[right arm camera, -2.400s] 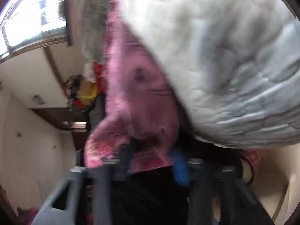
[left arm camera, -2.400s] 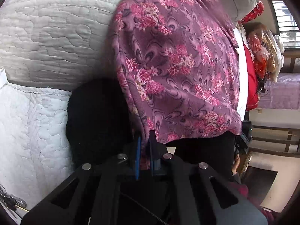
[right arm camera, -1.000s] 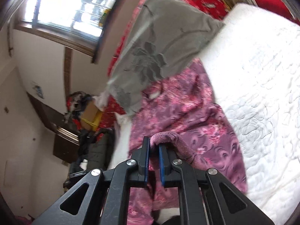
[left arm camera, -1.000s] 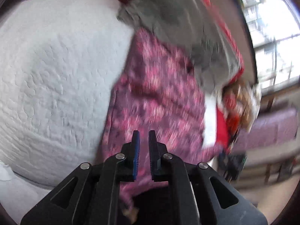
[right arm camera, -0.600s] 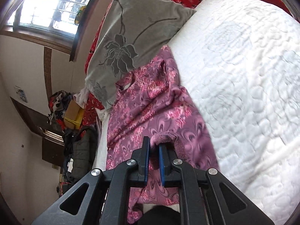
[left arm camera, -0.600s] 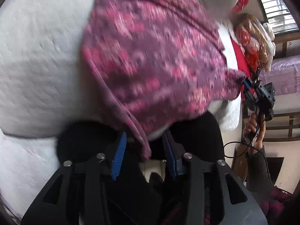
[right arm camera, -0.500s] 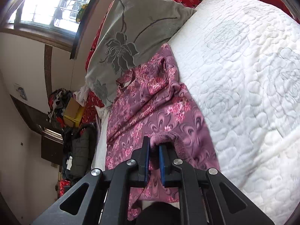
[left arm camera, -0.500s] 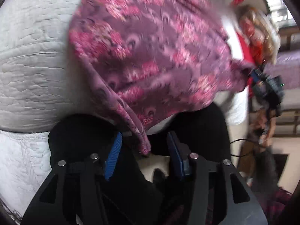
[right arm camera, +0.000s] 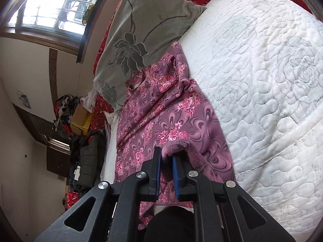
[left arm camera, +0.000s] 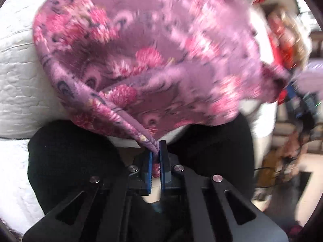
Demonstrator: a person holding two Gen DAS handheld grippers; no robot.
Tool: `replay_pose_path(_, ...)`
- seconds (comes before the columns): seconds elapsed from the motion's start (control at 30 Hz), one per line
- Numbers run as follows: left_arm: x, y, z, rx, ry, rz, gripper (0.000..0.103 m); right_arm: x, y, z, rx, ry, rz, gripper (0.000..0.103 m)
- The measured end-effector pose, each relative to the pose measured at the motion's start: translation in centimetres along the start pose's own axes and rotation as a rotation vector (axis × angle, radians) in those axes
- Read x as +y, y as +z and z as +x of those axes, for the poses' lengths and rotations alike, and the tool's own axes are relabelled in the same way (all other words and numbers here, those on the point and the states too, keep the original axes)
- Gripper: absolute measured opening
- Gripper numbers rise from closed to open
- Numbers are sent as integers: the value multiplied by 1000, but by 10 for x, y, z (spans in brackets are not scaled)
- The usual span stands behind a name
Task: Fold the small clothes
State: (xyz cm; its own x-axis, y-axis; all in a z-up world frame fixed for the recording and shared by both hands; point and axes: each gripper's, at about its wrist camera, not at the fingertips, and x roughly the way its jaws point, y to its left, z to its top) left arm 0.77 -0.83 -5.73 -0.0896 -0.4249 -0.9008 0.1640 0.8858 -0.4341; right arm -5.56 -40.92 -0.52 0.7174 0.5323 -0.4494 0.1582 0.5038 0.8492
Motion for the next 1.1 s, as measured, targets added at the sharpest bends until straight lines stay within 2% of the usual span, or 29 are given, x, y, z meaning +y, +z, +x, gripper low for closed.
replay_pose_path(0.13, 12, -6, -61, -151, -183, -42, 4, 11, -6, -15, -12, 55, -48, 9)
replay_pose_path(0.3, 35, 5, -120, -336, -322, -126, 4, 18, -11, -29, -39, 105, -47, 9)
replay_pose_path(0.53, 60, 31, -135, -407, -386, -217, 4, 28, -1, -29, -80, 168, 0, 9)
replay_pose_path(0.7, 68, 59, -150, -457, -404, -244, 4, 38, 21, -21, -111, 190, 5, 9)
replay_pose_path(0.87, 76, 102, -159, -505, -429, -294, 4, 40, 54, 1, -133, 192, 22, 9)
replay_pose_path(1.1, 89, 185, -151, -533, -431, -339, 4, 26, 111, 51, -161, 185, 89, 9)
